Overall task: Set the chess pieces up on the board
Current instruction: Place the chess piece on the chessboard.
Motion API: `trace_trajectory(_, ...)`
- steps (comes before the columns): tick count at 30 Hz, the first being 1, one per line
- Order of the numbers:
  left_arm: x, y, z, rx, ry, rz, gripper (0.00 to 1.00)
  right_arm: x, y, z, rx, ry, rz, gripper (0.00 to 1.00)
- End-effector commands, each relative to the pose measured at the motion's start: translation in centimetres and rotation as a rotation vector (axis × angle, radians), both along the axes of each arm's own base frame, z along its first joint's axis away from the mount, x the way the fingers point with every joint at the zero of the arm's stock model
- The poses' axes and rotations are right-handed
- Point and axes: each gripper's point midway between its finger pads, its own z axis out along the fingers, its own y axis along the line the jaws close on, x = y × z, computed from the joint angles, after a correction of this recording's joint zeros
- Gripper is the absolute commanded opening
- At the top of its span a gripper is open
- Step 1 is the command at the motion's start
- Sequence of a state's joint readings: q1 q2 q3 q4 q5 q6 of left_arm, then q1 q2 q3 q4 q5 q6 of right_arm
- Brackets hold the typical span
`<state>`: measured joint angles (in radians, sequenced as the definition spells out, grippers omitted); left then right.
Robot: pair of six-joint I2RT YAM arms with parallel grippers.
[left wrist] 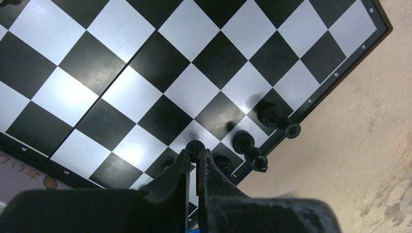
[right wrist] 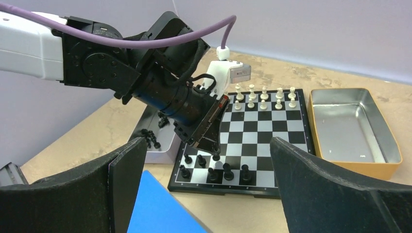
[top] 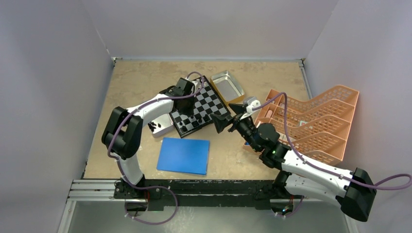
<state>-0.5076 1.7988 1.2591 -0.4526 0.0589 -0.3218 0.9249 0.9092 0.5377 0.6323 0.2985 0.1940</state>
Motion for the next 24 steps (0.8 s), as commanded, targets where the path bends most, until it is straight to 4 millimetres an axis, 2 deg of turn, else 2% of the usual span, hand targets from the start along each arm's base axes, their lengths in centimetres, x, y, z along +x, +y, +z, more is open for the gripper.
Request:
trace_trajectory(1,1.7,-0.3,1.3,0.006,-0.072,0.010,0.00,0.1,-0.2,1.3,0.044,-0.031,-0.015,0.99)
trace_trajectory(12,0.9,-0.5,0.0,0.006,-0.039,-0.023,0.00,0.5,-0.1,0.8,0.018,-0.018,-0.028,0.99)
trace_trajectory(24,0.0,-0.5,0.1,0.011,-0.014,-0.030,0.00,0.5,-0.3,0.8,0.015,-0.017,-0.039,0.99)
